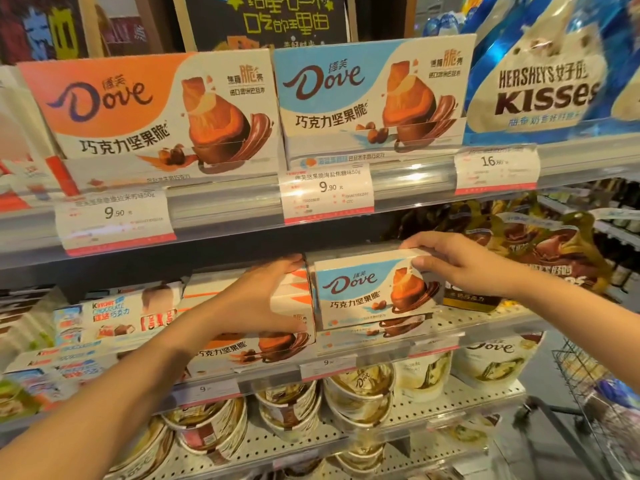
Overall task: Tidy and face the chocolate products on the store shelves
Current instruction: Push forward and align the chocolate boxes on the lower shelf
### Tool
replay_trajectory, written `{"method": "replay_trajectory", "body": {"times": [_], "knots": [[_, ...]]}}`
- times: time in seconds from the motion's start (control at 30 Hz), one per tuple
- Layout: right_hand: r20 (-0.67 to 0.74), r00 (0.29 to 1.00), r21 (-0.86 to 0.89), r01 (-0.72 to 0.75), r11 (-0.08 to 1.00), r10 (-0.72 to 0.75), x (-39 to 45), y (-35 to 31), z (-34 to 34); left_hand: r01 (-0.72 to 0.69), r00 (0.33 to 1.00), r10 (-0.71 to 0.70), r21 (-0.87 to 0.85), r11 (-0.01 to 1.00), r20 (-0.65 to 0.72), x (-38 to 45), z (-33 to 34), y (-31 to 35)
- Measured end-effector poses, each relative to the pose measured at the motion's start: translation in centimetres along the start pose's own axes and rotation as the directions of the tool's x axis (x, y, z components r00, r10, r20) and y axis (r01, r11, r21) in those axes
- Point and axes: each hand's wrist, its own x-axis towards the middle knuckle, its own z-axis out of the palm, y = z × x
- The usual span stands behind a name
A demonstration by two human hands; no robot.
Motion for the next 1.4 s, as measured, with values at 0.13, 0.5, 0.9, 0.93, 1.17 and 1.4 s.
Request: {"method": "replay_trajectory", "body": {"times": [0.13,0.5,0.9,0.93,1.17,1.4], "knots": [[-0.066,0.987,-0.255,0.123,0.959,-0.144,-0.1,0.4,1.9,0.001,1.000,0.001,-0.067,0.998,0.024,-0.3,-0.1,0.2],[-0.036,0.977,-0.457,0.170,0.873,-0.209,0.1,1.5,2.3,-0.002,1.000,-0.002,0.191,0.982,0.019,-0.2,1.3,0.2],[-0.140,0.969,-0.388,0.134,0.912,-0.201,1.3,1.0,2.5,-0.051,0.998,0.039,0.337,0.940,0.042,0.7,2.1,0.7],[-0.175,0.974,-0.304,0.089,0.948,-0.147,2.2,0.7,2.2,-0.049,0.998,0.038,0.322,0.946,0.041,0.7,2.1,0.8],[0.093,0.983,-0.510,-0.091,0.856,0.160,7.5,0.5,0.9,-0.106,0.994,0.106,0.212,0.972,0.010,0.5,1.7,0.8],[0.220,0.933,-0.477,-0.151,0.866,0.284,8.9,-1.1,0.4,-0.127,0.992,0.124,0.151,0.980,0.026,0.1,1.0,-0.2]]}}
